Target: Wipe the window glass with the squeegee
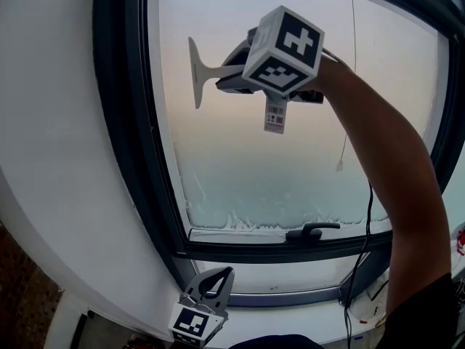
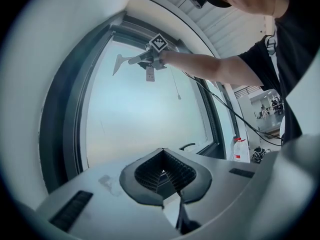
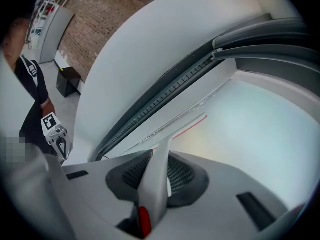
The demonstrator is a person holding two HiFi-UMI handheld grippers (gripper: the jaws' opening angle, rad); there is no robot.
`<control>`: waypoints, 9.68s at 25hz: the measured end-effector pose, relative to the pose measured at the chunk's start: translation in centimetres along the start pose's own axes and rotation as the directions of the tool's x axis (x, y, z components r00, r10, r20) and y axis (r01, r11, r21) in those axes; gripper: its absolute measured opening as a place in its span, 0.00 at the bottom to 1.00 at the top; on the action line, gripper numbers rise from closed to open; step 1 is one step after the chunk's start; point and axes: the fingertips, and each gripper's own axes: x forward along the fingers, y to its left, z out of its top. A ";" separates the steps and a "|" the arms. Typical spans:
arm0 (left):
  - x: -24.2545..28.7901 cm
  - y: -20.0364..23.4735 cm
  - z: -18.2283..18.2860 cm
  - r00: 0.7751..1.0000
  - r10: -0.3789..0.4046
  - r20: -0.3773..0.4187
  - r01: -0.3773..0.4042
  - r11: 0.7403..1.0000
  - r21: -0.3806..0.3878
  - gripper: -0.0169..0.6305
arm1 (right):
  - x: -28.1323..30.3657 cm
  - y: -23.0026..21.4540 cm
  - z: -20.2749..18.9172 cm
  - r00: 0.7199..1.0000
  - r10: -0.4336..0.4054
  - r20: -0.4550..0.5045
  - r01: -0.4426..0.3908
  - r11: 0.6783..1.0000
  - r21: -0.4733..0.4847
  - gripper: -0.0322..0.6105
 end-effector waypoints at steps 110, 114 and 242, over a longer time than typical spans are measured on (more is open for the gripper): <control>3.4 -10.4 -2.6 0.955 -0.284 -0.083 0.282 0.959 -0.032 0.03 | -13.3 9.5 -20.2 0.578 -0.766 0.281 -0.035 0.321 0.946 0.14; 3.5 -10.5 -2.8 0.954 -0.285 -0.088 0.284 0.958 -0.032 0.03 | -12.0 11.2 -21.1 0.591 -0.761 0.266 -0.012 0.322 0.947 0.14; -23.2 -28.6 -6.5 0.975 -0.145 -0.171 0.095 0.957 -0.273 0.03 | -27.0 69.0 -18.1 0.903 -0.425 -0.069 0.107 0.068 0.992 0.16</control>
